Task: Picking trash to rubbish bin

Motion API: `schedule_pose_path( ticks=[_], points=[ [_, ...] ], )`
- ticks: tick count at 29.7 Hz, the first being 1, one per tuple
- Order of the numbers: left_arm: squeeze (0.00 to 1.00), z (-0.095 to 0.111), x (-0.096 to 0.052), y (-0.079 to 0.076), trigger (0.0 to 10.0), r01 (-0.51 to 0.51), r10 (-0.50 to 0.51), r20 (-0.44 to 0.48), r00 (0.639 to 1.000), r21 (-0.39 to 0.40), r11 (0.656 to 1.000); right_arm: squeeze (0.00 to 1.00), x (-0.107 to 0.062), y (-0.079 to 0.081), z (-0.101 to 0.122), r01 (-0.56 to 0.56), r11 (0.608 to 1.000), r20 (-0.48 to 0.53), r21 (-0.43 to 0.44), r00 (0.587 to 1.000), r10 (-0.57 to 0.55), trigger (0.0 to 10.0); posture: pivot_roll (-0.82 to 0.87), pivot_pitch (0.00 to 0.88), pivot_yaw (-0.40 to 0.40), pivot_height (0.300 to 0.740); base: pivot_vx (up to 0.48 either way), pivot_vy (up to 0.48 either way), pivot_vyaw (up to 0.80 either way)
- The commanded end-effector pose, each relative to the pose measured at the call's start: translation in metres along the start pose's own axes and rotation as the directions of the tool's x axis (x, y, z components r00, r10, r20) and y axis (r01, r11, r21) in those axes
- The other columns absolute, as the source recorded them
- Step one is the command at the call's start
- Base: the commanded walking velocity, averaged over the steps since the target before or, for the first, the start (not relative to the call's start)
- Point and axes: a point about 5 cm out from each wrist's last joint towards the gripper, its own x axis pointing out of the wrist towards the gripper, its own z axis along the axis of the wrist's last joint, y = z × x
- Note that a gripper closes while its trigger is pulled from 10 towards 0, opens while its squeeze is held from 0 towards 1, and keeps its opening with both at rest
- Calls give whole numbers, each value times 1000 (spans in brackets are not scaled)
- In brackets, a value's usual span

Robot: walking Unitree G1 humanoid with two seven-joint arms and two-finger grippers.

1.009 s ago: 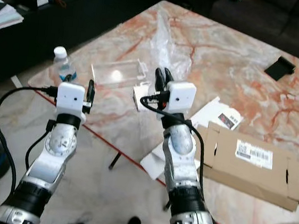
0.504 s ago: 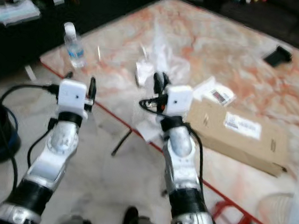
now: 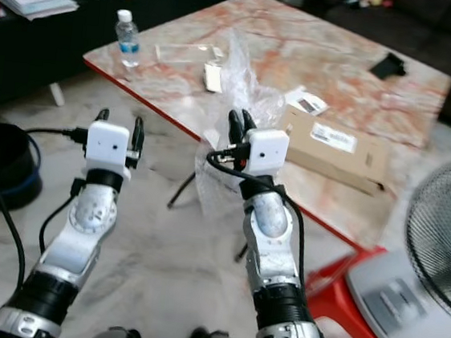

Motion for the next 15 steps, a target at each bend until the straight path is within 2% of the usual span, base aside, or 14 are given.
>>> schedule_pose_path(
  ticks=[1, 6, 8, 11, 13, 14, 15],
  points=[
    [0, -3, -3, 1, 10000, -1, 1, -12, 1000, 16, 1000, 0, -3, 1, -4, -2, 1000, -16, 9, 1000, 2, 10000, 12, 165, -90, 740, -285, 0, 0],
    [0, -3, -3, 0, 10000, 0, 0, -11, 1000, 14, 1000, 0, -5, -3, -8, 15, 1000, -45, 26, 999, -14, 10000, 8, 161, -93, 740, -279, 0, 0],
    [0, -4, -3, -1, 10000, 1, -1, -13, 1000, 14, 1000, 0, -6, -5, -11, 26, 999, -59, 42, 998, -24, 10000, 9, 159, -94, 740, 0, 0, 0],
    [0, -10, -6, -4, 10000, 29, -29, -43, 999, 8, 1000, 0, -10, -16, -19, 71, 993, -110, 90, 992, -61, 10000, 11, 158, -95, 740, 0, 0, 0],
    [0, -25, -13, -9, 10000, 71, -70, -102, 992, 8, 997, 0, -19, -32, -32, 140, 983, -175, 123, 978, -118, 10000, 5, 153, -99, 740, 0, 0, 0],
    [0, -25, -13, -9, 10000, 71, -70, -102, 992, 8, 997, 0, -19, -32, -32, 140, 983, -175, 123, 978, -118, 10000, 5, 153, -99, 740, 0, 0, 0],
    [0, -33, -17, -12, 10000, 89, -91, -145, 985, -18, 996, 0, -24, -41, -38, 183, 972, -211, 147, 966, -150, 10000, 0, 150, -102, 740, 0, 0, 0]
  ],
)
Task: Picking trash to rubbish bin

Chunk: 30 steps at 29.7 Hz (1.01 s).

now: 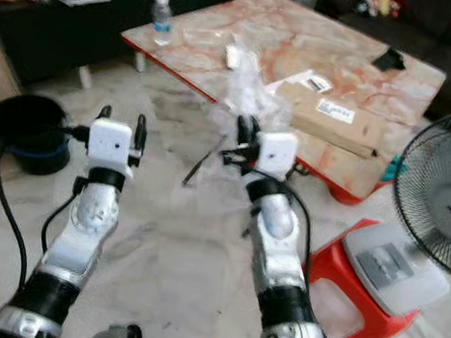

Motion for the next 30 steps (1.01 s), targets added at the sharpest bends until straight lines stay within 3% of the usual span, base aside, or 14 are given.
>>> schedule_pose_path(
  ticks=[1, 6, 8, 9, 15, 16, 17, 18, 19, 21, 26, 30],
  points=[
    [0, -10, -2, -9, 10000, 43, -44, -48, 998, -31, 999, 0, -9, -27, -11, 96, 994, -60, 43, 994, -93, 10000, -3, 147, -104, 740, 0, 0, 0],
    [0, -31, -11, -11, 10000, 74, -76, -124, 989, -15, 997, 0, -22, -43, -31, 121, 993, -160, -5, 980, -121, 10000, -8, 140, -111, 740, 0, 0, 0],
    [0, -58, -24, -12, 10000, 106, -107, -241, 965, -16, 994, 0, -43, -63, -56, 170, 985, -292, -36, 941, -173, 10000, -1, 134, -115, 740, 0, 0, 0],
    [0, -63, -26, -12, 10000, 111, -112, -260, 959, -20, 994, 0, -47, -66, -59, 178, 983, -312, -39, 933, -181, 10000, -1, 134, -115, 740, 0, 0, 0],
    [0, -65, -27, -12, 10000, 113, -115, -265, 957, -24, 993, 0, -47, -67, -61, 180, 983, -318, -34, 931, -181, 10000, -1, 134, -115, 740, 0, 0, 0],
    [0, -104, -54, -7, 10000, 98, -111, -469, 876, -52, 994, 0, -71, -80, -82, 228, 970, -440, -85, 865, -242, 10000, -6, 119, -123, 740, 0, 0, 769],
    [0, -130, -79, -4, 10000, 80, -109, -607, 787, -75, 994, 0, -92, -89, -96, 258, 958, -524, -128, 802, -286, 10000, -6, 119, -123, 740, 0, 0, 769],
    [0, -148, -103, -1, 10000, 63, -108, -708, 698, -89, 994, 0, -109, -96, -106, 287, 946, -582, -153, 747, -321, 10000, 0, 118, -126, 740, 0, 0, 763],
    [0, -159, -122, 2, 10000, 55, -103, -769, 631, -89, 995, 0, -122, -100, -112, 306, 937, -618, -166, 709, -341, 10000, 2, 117, -128, 740, 0, 0, 756],
    [0, -166, -137, 5, 10000, 64, -94, -804, 587, -70, 996, 0, -128, -101, -116, 318, 933, -633, -168, 691, -350, 10000, 0, 114, -129, 740, 0, 0, 750],
    [0, -176, -163, 9, 10000, 33, -78, -852, 519, -70, 997, 0, -137, -99, -122, 321, 933, -658, -164, 669, -345, 10000, -10, 107, -135, 740, 0, 0, 744],
    [0, -176, -163, 9, 10000, 33, -78, -852, 519, -70, 997, 0, -137, -99, -122, 321, 933, -658, -164, 669, -345, 10000, -10, 107, -135, 740, 0, 0, 744]
  ],
)
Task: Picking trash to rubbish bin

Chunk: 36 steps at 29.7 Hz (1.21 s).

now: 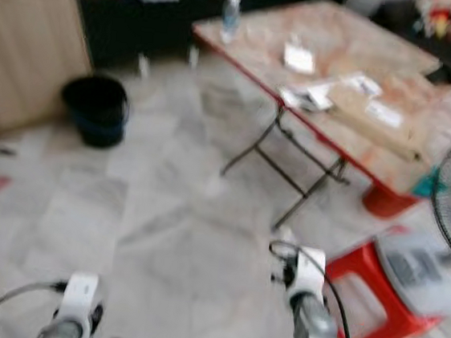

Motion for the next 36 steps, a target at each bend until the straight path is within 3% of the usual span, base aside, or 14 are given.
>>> schedule_pose_path(
  ticks=[1, 26, 27, 28, 30, 36],
  points=[
    [0, -9, -3, -2, 10000, 5, -6, -29, 1000, -3, 1000, 0, -5, -12, -10, 34, 999, -33, -1, 999, -34, 10000, -10, 107, -135, 740, 0, 0, 744],
    [0, -9, -3, -2, 10000, 5, -6, -29, 1000, -3, 1000, 0, -5, -12, -10, 34, 999, -33, -1, 999, -34, 10000, -10, 107, -135, 740, 0, 0, 744],
    [0, -15, -4, -2, 10000, 4, -5, -53, 999, -5, 1000, 0, -6, -12, -13, 36, 999, -47, -2, 998, -36, 10000, -8, 107, -139, 740, 0, 0, 0],
    [0, -29, -8, -5, 10000, 2, -3, -118, 993, -7, 1000, 0, -15, -21, -34, 94, 995, -130, 22, 987, -90, 10000, -14, 201, -181, 740, 386, 0, 0],
    [0, -48, -15, -9, 10000, 2, -3, -202, 979, -9, 1000, 0, -30, -34, -65, 181, 982, -247, 48, 955, -164, 10000, -17, 204, -183, 740, 386, 0, 0],
    [0, -50, -16, -11, 10000, 9, -9, -205, 979, -5, 1000, 0, -31, -35, -65, 187, 981, -246, 46, 954, -170, 10000, -28, 207, -183, 740, 382, 0, 0]
  ],
)
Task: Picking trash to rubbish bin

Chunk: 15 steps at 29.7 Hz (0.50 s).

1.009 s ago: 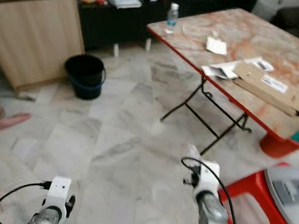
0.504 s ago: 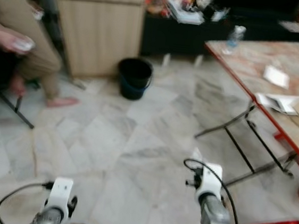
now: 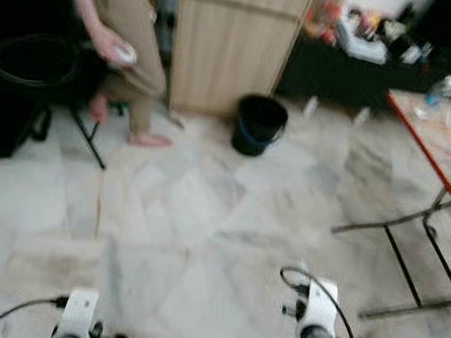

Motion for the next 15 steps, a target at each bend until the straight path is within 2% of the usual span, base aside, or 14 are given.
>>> schedule_pose_path(
  ticks=[1, 15],
  points=[
    [0, -13, -3, -8, 10000, 21, -20, -54, 998, 6, 1000, 0, 0, -7, 5, 27, 1000, 11, 12, 1000, -27, 10000, -27, 207, -183, 740, 379, 0, 0],
    [0, -14, -3, -6, 10000, 18, -18, -56, 998, 6, 1000, 0, 1, -5, 6, 30, 1000, 11, 9, 999, -30, 10000, -26, 179, -184, 740, 406, 0, 0]
  ],
)
